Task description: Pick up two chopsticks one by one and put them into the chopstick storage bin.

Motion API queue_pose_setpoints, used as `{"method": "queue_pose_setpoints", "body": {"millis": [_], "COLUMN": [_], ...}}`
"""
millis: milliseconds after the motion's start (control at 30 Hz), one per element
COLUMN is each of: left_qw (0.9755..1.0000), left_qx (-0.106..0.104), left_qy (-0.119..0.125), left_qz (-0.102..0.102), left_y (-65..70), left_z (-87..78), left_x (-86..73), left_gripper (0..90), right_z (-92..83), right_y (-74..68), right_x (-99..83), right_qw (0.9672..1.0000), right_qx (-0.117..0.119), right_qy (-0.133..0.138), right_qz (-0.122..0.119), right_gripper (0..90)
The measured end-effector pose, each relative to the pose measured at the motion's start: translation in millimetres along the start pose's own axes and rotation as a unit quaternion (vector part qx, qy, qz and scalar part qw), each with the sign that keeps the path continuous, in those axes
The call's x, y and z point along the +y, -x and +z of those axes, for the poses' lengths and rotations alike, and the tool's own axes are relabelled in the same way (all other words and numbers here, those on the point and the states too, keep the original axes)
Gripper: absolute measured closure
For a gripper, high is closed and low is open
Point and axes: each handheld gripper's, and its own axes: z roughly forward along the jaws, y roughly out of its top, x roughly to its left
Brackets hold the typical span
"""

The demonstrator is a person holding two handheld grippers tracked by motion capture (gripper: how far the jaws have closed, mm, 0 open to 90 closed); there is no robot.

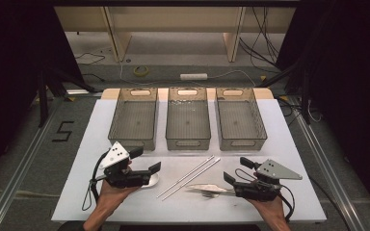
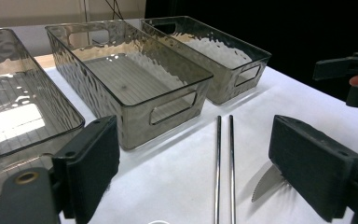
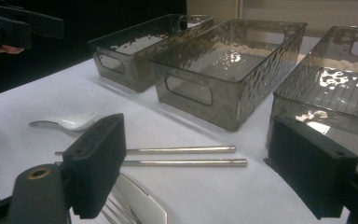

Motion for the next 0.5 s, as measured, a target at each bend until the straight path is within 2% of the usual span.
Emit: {"method": "queue_pose_setpoints", "body": {"millis": [333, 500], "left_qw": [0.9997, 0.9976], "left_qx": [0.002, 0.003], "left_qy": [-0.024, -0.069], "left_qz": [0.003, 0.003], "left_y": [1.1, 5.7], "left_z": [5.1, 14.2], "left_x": [4.6, 12.2], "left_gripper": [16.0, 16.7], "right_z": [0.3, 0.2], "right_y": [-0.6, -0.3], "right_x": [0.2, 0.8], "right_qw": [1.0000, 1.0000], "right_qx": [-0.002, -0.001], "right_qy": [0.000, -0.002], "right_qz": [-0.002, 0.000], "right_gripper": [20.4, 20.4]}}
